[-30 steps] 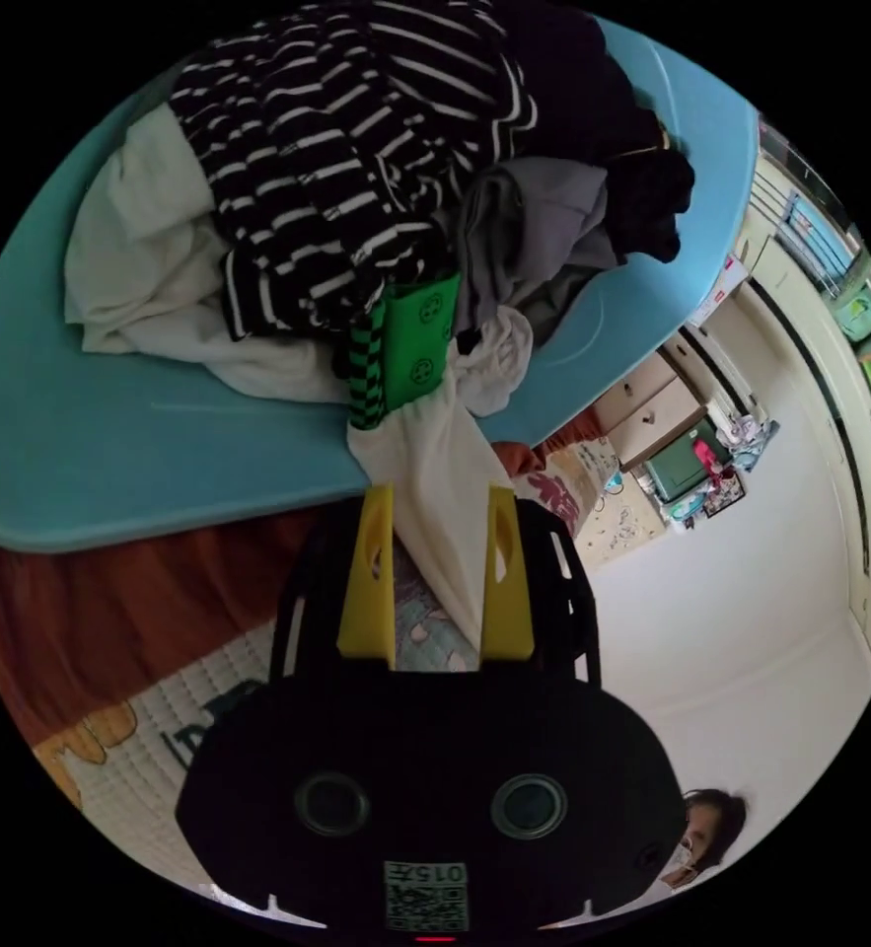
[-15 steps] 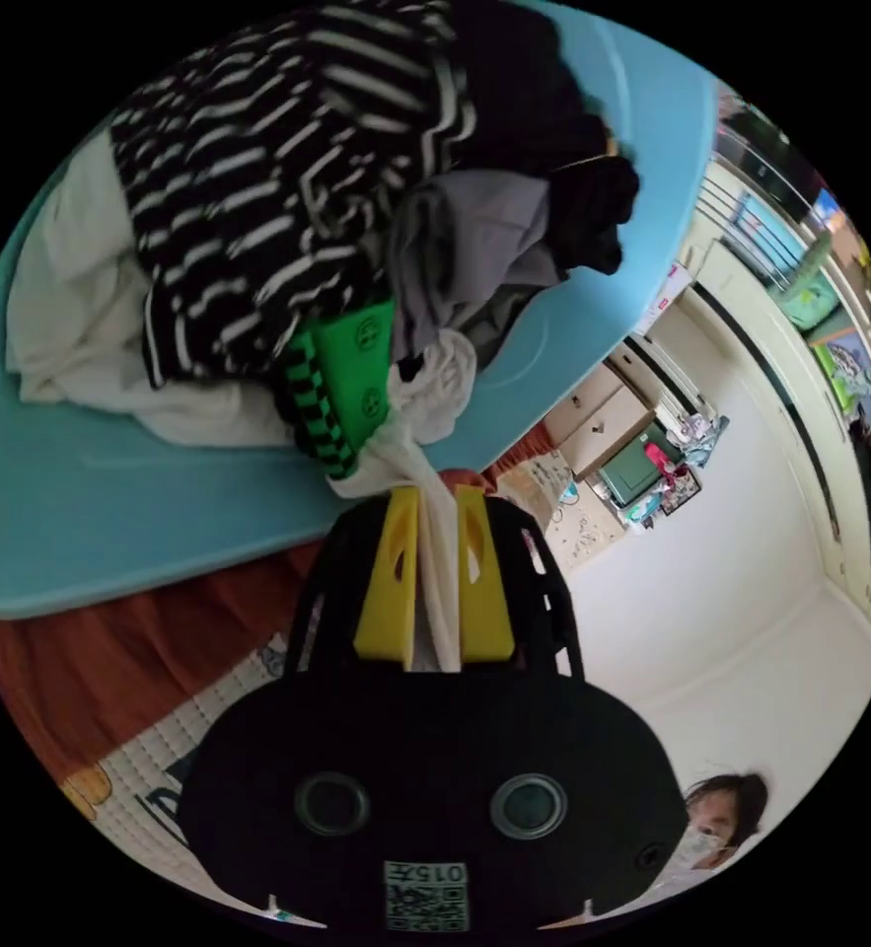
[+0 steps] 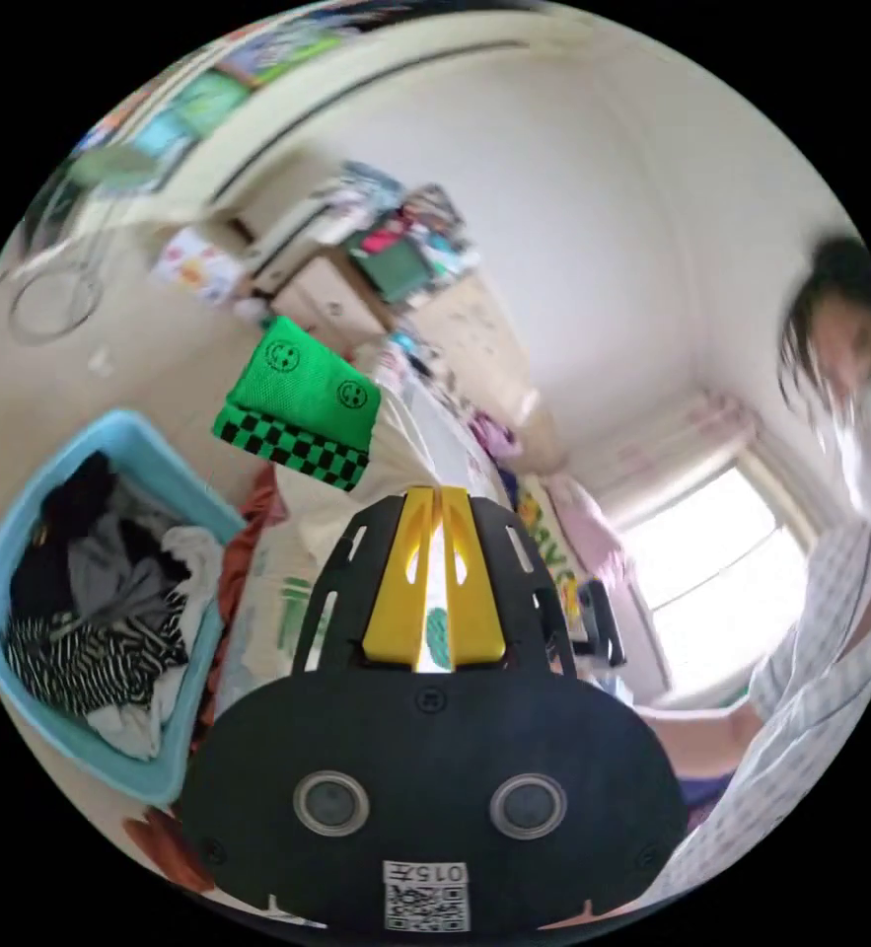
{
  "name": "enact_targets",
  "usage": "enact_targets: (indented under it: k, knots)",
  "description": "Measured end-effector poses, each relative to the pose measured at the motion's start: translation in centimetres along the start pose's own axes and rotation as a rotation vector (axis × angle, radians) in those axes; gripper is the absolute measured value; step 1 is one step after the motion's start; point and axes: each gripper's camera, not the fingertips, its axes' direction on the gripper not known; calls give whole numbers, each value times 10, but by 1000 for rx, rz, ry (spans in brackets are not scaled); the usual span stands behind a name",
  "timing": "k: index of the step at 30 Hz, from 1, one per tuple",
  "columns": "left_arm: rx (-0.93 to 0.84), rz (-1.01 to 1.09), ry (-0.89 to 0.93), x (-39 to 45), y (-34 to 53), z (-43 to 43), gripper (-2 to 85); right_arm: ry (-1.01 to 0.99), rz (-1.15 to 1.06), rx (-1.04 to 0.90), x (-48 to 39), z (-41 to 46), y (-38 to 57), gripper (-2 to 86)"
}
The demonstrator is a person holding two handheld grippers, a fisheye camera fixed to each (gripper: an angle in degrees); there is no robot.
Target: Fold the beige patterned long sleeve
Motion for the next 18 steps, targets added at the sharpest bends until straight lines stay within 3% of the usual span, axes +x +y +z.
enact_targets:
  k: [3, 9, 12, 18]
  knots:
    - [-255, 82, 68, 69, 57, 100, -4, 29, 144, 119, 83, -54, 66, 61]
    - [-833, -50, -29, 78, 222, 280, -2, 83, 449, 144, 256, -83, 196, 88]
    - [-753, -80, -54, 88, 241, 287, -1, 54, 469, 109, 303, -57, 227, 110]
    - [-816, 25, -145, 118, 238, 322, 16, -43, 410, 75, 357, 13, 241, 133]
